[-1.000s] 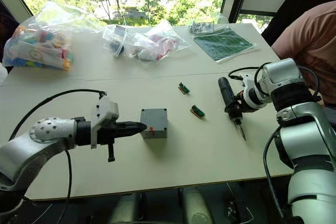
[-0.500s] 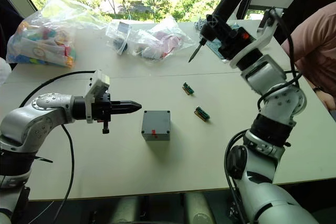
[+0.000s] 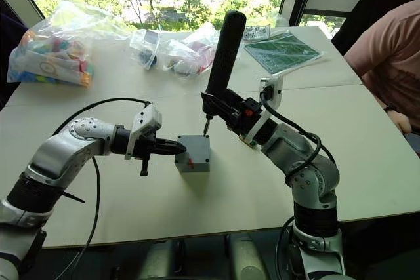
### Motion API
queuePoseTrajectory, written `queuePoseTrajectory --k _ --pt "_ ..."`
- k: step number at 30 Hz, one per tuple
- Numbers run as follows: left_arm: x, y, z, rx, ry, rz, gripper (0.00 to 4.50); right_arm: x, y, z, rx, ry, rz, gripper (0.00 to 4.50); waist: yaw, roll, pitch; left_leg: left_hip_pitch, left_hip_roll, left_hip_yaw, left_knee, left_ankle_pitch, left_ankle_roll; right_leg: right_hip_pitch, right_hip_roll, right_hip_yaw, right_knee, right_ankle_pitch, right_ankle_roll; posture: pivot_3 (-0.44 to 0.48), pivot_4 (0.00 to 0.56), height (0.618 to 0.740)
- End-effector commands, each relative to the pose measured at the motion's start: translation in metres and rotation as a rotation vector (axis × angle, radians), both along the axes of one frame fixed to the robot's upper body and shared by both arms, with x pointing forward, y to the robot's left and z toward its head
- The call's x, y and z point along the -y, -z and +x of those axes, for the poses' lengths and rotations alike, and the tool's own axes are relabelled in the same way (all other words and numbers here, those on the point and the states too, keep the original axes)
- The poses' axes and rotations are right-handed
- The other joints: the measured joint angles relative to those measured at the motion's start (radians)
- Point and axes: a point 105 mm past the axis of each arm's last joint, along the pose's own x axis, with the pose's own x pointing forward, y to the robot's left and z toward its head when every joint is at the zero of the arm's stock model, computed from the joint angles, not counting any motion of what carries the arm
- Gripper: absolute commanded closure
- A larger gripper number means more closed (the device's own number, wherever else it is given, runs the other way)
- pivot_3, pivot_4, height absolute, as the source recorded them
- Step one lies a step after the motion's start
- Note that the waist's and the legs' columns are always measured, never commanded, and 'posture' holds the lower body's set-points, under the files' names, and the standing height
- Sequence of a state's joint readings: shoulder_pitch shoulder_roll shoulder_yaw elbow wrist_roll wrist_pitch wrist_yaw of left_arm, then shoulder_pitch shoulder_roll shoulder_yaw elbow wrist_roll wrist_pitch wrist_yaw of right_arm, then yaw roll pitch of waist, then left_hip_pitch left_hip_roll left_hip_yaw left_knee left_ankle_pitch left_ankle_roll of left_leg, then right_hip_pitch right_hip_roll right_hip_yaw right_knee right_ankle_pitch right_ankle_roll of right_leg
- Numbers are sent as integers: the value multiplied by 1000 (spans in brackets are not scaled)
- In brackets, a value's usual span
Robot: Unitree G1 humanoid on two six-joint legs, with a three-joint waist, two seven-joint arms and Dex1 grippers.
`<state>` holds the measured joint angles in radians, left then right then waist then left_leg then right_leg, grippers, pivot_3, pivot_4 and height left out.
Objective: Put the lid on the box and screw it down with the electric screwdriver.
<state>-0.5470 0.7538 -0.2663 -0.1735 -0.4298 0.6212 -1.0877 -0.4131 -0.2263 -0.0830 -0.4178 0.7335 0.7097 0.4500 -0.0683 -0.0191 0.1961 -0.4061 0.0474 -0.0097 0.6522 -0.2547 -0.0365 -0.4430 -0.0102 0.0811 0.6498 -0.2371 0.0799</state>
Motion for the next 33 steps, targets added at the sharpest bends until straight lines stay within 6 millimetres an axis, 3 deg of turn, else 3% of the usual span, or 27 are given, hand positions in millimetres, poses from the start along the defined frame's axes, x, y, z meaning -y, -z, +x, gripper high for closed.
queuePoseTrajectory --k 1,10,19,23,27,33 --pt "0 8 0 11 5 30 4500 -3 -13 -2 104 16 0 2717 0 0 0 0 0 0 0 0 0 0 0 0 0 0 1 0 150 740" --pt "1 11 -2 3 -7 18 4500 -3 4 11 108 64 -46 2717 0 0 0 0 0 0 0 0 0 1 0 0 0 1 2 0 150 740" --pt "1 11 -4 -2 -3 21 4500 -7 19 7 114 30 -115 2717 -1 0 0 1 0 0 0 0 0 2 0 0 0 1 2 0 150 740" --pt "4 13 -5 -8 3 24 4500 -22 39 -8 133 -61 -228 2717 0 -1 -1 4 0 0 0 0 0 4 0 0 0 1 2 0 150 740" --pt "4 17 -6 -15 8 35 4500 -21 75 5 36 13 -349 2717 -3 -3 -4 17 0 0 -3 0 0 16 0 0 -2 -4 3 0 150 740" --pt "2 19 -6 -29 -3 36 4500 -24 78 5 3 7 -322 2717 -1 -7 -19 19 0 0 -4 0 0 17 0 0 -2 -5 2 0 150 740"
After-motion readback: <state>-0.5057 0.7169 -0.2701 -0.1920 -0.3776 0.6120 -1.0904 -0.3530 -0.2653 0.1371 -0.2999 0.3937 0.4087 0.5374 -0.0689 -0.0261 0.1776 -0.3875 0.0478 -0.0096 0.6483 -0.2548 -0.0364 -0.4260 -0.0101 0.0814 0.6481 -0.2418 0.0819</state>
